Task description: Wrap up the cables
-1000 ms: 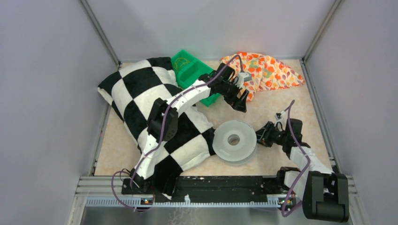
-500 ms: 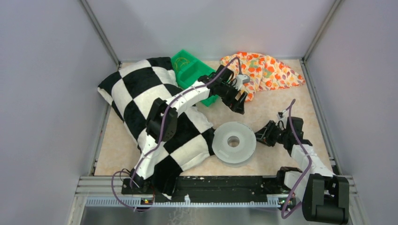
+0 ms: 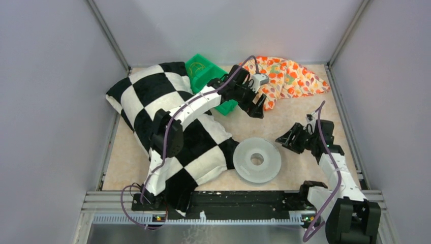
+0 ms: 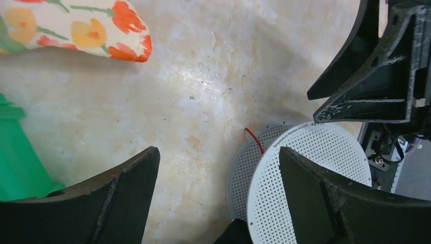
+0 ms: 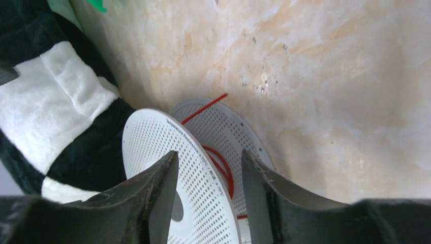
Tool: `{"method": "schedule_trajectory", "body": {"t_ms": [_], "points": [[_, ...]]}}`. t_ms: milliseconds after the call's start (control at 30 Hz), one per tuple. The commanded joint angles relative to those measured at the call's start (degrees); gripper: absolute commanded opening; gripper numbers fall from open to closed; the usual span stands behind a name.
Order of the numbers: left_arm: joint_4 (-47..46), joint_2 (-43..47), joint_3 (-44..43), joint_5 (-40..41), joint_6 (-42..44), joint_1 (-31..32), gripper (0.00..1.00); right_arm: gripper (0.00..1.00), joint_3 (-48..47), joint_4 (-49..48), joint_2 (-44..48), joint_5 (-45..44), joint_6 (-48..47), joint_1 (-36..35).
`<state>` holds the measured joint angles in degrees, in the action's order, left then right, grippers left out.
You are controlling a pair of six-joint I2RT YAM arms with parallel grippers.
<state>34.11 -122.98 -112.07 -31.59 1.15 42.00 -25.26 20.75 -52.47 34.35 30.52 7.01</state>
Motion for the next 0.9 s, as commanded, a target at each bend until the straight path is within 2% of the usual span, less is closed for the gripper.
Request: {"method": "schedule_trajectory", "body": {"t_ms": [0, 267, 433, 467, 500, 600, 733, 867], "points": [[-1.6, 7.4, 1.2, 2.2, -0.6, 0.0, 0.93, 0.53, -4.6, 4.1, 1.8, -4.5, -2.0, 0.4], [-3.7, 15.8, 7.3, 5.3, -1.0, 0.0, 0.93, 0.59, -11.7, 7.6, 2.6, -10.8, -1.5, 0.4], [-8.2, 24.2, 15.3, 7.5, -4.0, -0.4, 0.93, 0.66, -19.8, 14.0, 2.3, -20.6, -4.1, 0.4], [-9.2, 25.9, 17.0, 8.0, -4.8, -0.7, 0.93, 0.89, -21.6, 15.3, 2.1, -22.4, -4.9, 0.4], [-10.3, 28.0, 18.5, 8.3, -5.8, -1.1, 0.93, 0.97, -23.3, 17.1, 1.6, -24.1, -5.8, 0.4], [-10.3, 31.0, 21.5, 9.7, -8.6, -3.0, 0.94, 0.99, -28.8, 22.3, -1.1, -34.6, -5.7, 0.4], [-6.7, 33.8, 22.9, 22.0, -12.8, -3.6, 0.98, 0.99, -35.6, 29.0, -5.1, -49.6, -3.0, 0.4], [-6.5, 38.7, 27.6, 34.6, -13.2, -3.7, 0.99, 0.99, -37.1, 29.1, -6.6, -53.1, -3.6, 0.4]]}}
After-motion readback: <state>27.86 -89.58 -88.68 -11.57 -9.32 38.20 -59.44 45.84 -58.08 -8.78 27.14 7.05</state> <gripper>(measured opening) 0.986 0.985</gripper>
